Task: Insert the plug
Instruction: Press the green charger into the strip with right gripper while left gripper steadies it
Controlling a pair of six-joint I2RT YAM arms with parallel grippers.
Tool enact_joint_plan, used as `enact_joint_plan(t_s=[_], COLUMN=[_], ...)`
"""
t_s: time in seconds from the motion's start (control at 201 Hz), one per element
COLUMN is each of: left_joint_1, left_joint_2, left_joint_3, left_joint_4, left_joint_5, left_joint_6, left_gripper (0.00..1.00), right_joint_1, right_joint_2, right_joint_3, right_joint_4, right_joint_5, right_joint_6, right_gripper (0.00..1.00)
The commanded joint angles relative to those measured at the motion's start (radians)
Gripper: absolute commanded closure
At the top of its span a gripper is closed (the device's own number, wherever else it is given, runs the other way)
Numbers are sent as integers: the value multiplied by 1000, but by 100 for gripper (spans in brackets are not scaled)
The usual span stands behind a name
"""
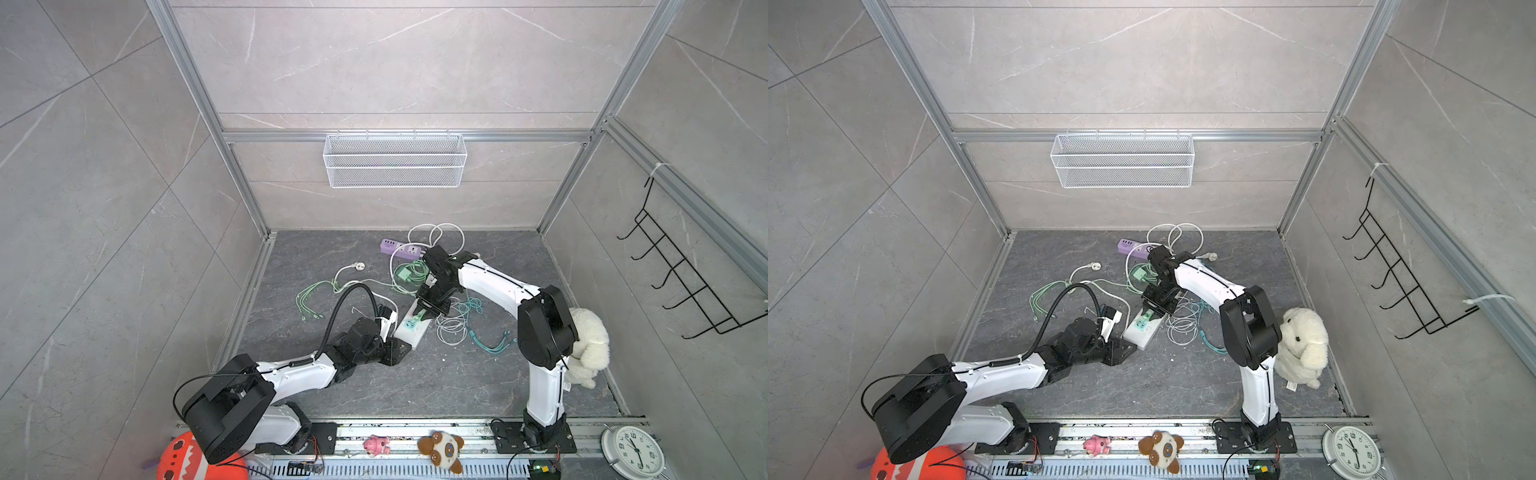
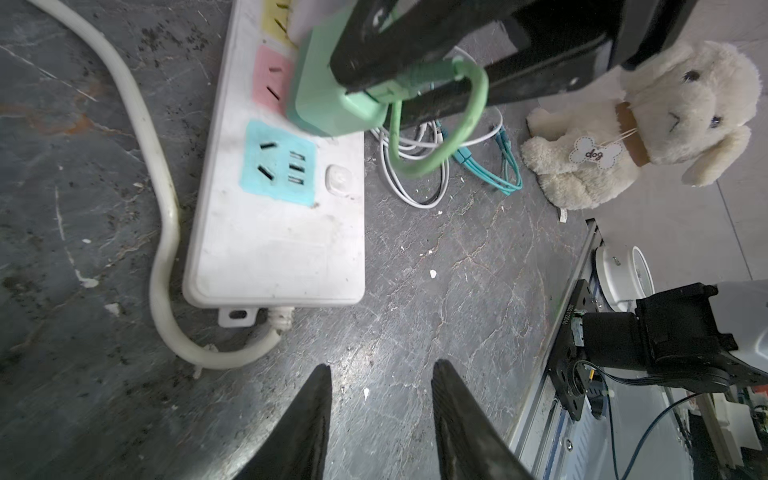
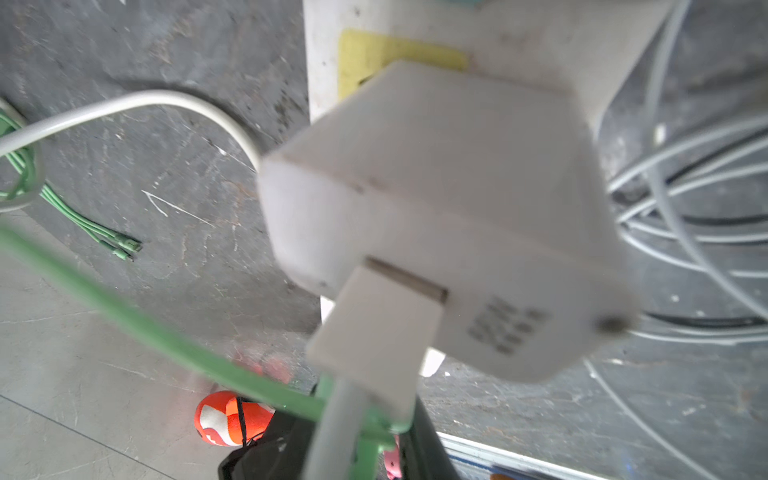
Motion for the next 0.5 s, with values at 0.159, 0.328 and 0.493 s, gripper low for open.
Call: enact_joint_plan(t_s=[0.159, 0.328, 0.493], left_joint_1=[-1, 18, 93], left_joint_2=[7, 9, 73], left_joint_3=[38, 51, 79], left_joint_4=[10, -27, 6], left_joint_5=[-85, -244, -245], left_joint_6=[68, 103, 120], left_gripper=[55, 52, 53], right_joint_1=[-22, -29, -48], right_joint_2=[158, 181, 232], right_joint_3=[22, 78, 182], right_joint_4=[-67, -94, -172], right_joint_5=[-4, -9, -17], right_joint_6=[-50, -62, -99], right_gripper=[100, 100, 100])
